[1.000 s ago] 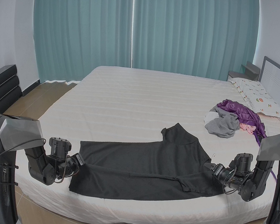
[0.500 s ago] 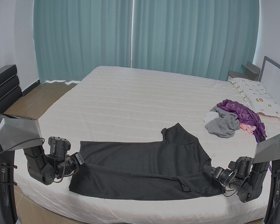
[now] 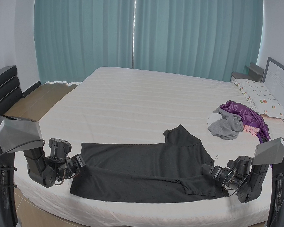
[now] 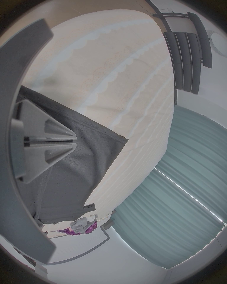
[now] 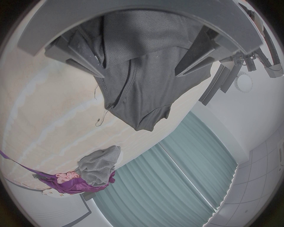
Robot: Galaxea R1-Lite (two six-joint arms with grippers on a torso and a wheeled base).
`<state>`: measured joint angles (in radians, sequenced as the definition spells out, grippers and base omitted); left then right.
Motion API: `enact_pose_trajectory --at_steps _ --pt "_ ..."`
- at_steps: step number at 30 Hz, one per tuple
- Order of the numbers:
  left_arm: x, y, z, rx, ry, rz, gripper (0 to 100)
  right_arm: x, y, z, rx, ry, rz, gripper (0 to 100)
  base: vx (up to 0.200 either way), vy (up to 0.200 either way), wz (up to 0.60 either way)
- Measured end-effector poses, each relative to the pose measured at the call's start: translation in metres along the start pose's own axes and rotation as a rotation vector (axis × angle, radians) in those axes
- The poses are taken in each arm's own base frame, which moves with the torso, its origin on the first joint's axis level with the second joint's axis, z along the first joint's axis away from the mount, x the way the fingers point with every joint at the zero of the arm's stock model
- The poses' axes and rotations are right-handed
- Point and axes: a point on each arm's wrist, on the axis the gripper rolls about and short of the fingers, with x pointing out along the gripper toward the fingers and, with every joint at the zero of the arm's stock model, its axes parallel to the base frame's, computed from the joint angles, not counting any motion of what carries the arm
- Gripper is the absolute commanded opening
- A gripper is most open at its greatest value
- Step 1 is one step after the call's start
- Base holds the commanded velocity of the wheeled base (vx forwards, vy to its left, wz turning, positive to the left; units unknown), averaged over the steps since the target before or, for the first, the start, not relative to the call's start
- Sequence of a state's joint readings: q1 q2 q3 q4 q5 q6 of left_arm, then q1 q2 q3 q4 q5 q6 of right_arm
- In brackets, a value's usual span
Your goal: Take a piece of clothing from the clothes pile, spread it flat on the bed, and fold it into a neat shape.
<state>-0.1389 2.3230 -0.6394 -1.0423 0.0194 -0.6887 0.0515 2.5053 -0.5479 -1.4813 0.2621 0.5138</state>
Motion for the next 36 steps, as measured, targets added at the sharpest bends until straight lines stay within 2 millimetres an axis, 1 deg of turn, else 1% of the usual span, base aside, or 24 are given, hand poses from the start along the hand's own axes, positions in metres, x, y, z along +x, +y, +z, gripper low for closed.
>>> enact_pose_trajectory --at_steps 4,16,17,28,36 --pt "0.000 0.000 0.000 0.000 -0.001 0.000 0 0.003 0.000 -0.002 -0.003 0.000 0.004 100 0.000 0.000 0.00" --pt "0.000 0.000 0.000 0.000 -0.001 0.000 0 0.006 -0.011 -0.007 0.000 0.010 -0.020 100 0.000 0.000 0.00" --pt "0.000 0.000 0.000 -0.001 -0.001 0.001 0 0.006 -0.012 -0.008 -0.001 0.011 -0.019 0 0.000 0.000 0.00" --pt "-0.001 0.000 0.001 -0.001 -0.002 -0.001 0 0.001 -0.014 -0.013 -0.021 0.014 -0.026 0 0.000 0.000 0.00" --pt "-0.010 -0.001 0.000 0.002 0.001 -0.001 0 -0.008 -0.014 -0.010 -0.005 0.006 -0.029 0 0.000 0.000 0.00"
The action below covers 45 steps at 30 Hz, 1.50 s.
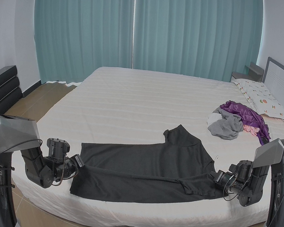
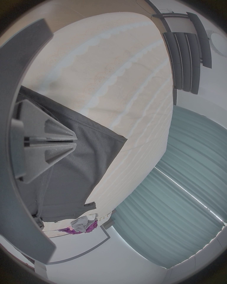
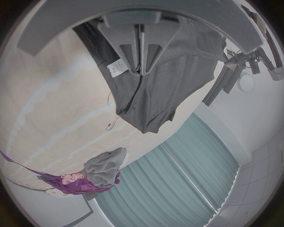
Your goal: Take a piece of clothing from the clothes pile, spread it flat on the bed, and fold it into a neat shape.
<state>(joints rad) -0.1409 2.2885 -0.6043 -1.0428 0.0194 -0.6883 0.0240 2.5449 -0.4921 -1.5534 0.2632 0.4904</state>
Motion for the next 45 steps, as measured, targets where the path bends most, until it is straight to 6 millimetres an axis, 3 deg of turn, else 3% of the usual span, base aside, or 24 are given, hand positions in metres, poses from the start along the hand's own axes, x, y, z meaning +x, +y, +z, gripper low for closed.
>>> enact_pose_trajectory --at_steps 18,33,45 --pt "-0.050 -0.001 0.003 0.004 -0.028 0.019 0 -0.056 0.016 0.019 0.103 -0.013 0.004 0 0.000 0.000 0.00" --pt "-0.086 0.009 -0.008 0.008 0.000 0.040 0 -0.107 0.030 0.022 0.114 -0.014 0.006 0 0.000 0.000 0.00" --pt "-0.107 0.018 -0.019 0.010 0.035 0.062 0 -0.134 0.036 0.017 0.118 0.000 0.004 0 0.000 0.000 0.00"
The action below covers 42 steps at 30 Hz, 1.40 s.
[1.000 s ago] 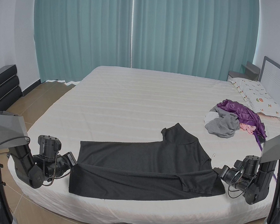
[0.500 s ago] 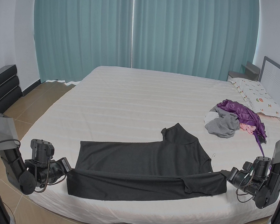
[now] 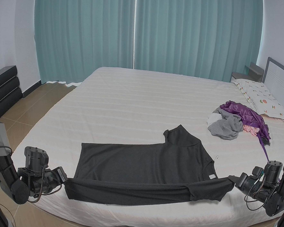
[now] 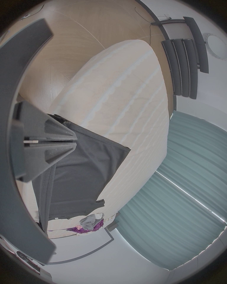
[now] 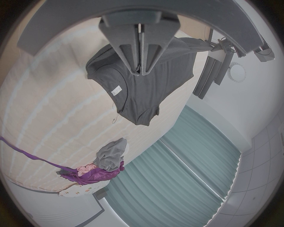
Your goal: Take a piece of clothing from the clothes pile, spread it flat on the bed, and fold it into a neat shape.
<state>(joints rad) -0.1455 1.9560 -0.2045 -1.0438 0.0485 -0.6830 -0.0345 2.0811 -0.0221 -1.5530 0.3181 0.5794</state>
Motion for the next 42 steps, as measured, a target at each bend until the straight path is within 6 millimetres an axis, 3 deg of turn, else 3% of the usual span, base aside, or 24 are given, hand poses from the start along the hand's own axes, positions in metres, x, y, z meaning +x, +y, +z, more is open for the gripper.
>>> enact_pose_trajectory --at_steps 17,25,42 --pt "-0.009 0.008 -0.010 0.006 0.040 0.022 0 -0.009 -0.001 -0.001 0.011 0.032 -0.047 0 0.000 0.000 0.00" --pt "0.000 0.002 -0.003 0.001 0.019 0.006 0 -0.007 -0.001 -0.001 0.008 0.033 -0.047 0 0.000 0.000 0.00" --pt "0.064 -0.002 0.000 0.002 0.037 0.038 0 0.067 -0.015 0.008 0.013 0.099 -0.095 0 0.000 0.000 0.00"
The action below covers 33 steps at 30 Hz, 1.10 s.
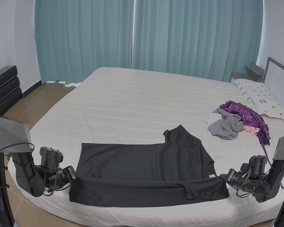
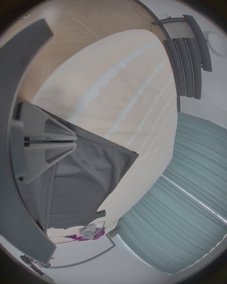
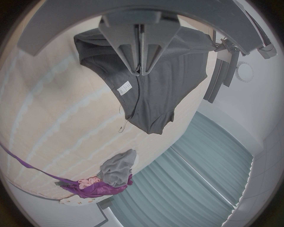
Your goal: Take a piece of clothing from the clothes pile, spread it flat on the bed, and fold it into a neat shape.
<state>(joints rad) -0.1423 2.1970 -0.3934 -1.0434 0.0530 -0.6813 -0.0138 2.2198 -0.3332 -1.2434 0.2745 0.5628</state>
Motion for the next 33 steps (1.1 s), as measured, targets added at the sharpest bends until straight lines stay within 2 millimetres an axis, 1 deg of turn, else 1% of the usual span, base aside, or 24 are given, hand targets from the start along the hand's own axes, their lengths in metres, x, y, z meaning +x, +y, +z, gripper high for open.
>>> enact_pose_trajectory --at_steps 5,10,15,21,22,23,29,33 --pt "0.018 0.000 0.000 0.001 0.005 0.006 0 0.018 -0.001 0.006 0.008 0.030 -0.019 0 0.000 0.000 0.00" --pt "0.030 -0.001 -0.001 0.006 0.010 0.007 0 0.033 -0.001 0.012 0.011 0.036 -0.022 0 0.000 0.000 0.00" --pt "0.039 -0.003 -0.001 0.011 0.011 0.008 0 0.043 -0.003 0.015 0.012 0.033 -0.020 0 0.000 0.000 0.00" --pt "0.041 -0.002 -0.003 0.015 0.014 0.010 0 0.049 -0.006 0.013 0.015 0.037 -0.026 0 0.000 0.000 0.00" --pt "0.042 -0.002 -0.002 0.015 0.014 0.010 100 0.049 -0.006 0.013 0.015 0.035 -0.027 0 0.000 0.000 0.00" --pt "0.042 -0.002 -0.002 0.015 0.014 0.010 100 0.050 -0.007 0.012 0.015 0.034 -0.030 100 0.000 0.000 0.00" --pt "0.043 -0.002 -0.003 0.011 0.013 0.010 100 0.053 -0.009 0.010 0.020 0.035 -0.035 100 0.000 0.000 0.00" --pt "0.042 -0.001 -0.002 0.004 0.012 0.011 100 0.050 -0.007 0.011 0.049 0.017 -0.019 100 0.000 0.000 0.00"
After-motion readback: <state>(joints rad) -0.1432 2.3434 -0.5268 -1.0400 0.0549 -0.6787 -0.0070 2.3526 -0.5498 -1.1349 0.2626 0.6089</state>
